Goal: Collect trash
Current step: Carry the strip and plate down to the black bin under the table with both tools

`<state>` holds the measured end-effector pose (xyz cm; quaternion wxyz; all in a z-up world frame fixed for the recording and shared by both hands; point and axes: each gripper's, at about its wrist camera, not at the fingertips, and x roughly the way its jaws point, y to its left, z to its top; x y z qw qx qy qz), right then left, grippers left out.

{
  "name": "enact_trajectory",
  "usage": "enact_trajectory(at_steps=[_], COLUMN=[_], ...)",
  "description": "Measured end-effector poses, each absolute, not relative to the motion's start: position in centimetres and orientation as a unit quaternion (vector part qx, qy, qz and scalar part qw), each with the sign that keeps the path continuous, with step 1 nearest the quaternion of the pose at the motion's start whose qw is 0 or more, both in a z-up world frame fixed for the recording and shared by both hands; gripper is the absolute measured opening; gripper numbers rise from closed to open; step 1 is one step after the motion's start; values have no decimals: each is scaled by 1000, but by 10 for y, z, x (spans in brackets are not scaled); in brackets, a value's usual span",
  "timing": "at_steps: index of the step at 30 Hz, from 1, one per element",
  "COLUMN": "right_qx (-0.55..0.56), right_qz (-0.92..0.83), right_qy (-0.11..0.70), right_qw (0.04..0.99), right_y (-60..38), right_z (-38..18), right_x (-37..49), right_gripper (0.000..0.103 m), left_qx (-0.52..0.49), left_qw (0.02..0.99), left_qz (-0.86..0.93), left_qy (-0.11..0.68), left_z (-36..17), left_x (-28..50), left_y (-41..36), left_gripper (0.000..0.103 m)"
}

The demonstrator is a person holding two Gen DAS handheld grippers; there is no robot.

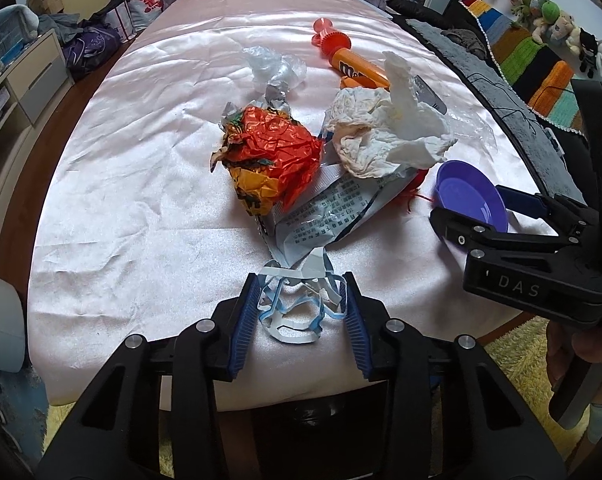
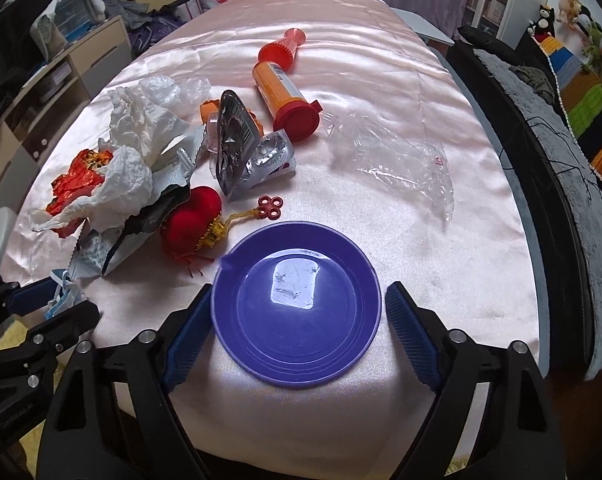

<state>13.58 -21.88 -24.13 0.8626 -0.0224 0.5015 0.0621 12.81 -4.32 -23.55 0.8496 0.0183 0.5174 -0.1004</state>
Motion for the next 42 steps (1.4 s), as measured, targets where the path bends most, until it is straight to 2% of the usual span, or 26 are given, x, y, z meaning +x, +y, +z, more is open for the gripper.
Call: enact_trajectory(at_steps=[6, 12, 24, 42], right_qx=[-27, -22, 1, 20], right_qz=[69, 71, 91, 130], right_qy=[505, 507, 491, 579], right_qw=[860, 859, 866, 804], right_y=[-221, -224, -220, -190], right_z=[-241, -236, -217, -287], right_x=[128, 107, 45, 2], right_gripper=[78, 78, 79, 79], left_qx=[12, 5, 6, -22], left_qw=[848, 849, 860, 801], left_qz=[-109, -111, -99, -134], left_qy=[518, 516, 501, 583], left_z=[-236, -234, -219, -295], left_x=[119, 103, 37, -15], left_y=[-40, -36, -24, -17], left_gripper=[20, 14, 14, 14])
